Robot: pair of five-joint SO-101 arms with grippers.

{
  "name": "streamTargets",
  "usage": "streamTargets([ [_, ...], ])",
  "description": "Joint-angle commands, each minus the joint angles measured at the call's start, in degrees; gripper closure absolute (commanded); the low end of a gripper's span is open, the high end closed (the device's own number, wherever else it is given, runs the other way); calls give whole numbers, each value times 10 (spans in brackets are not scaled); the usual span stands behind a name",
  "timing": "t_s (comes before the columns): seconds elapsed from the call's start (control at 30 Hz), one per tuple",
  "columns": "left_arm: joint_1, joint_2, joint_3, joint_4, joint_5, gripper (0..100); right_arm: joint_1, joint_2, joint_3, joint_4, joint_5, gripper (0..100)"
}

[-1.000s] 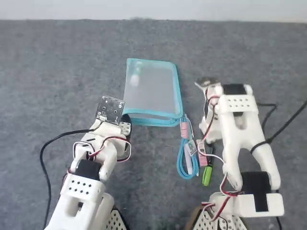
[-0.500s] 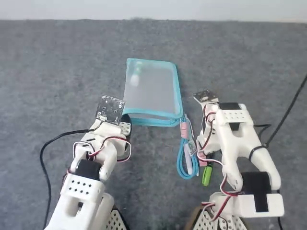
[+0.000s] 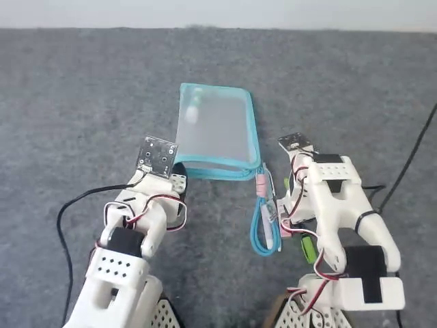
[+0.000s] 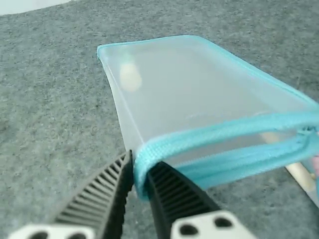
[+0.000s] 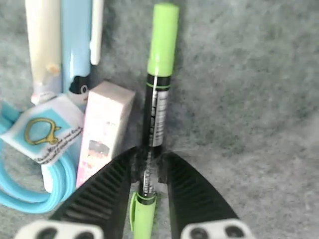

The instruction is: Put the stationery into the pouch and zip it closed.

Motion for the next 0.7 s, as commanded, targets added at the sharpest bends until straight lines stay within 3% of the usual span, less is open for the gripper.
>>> streamTargets([
  [0.0,-4,1,-9,0,-3,988,3,-29,-57,11,-4,987],
  [0.37,-4,1,-8,0,-3,988,-1,-15,-274,85,4,987],
  [0.67,-4,1,-1,-1,-4,988,-1,171,-403,81,2,957],
])
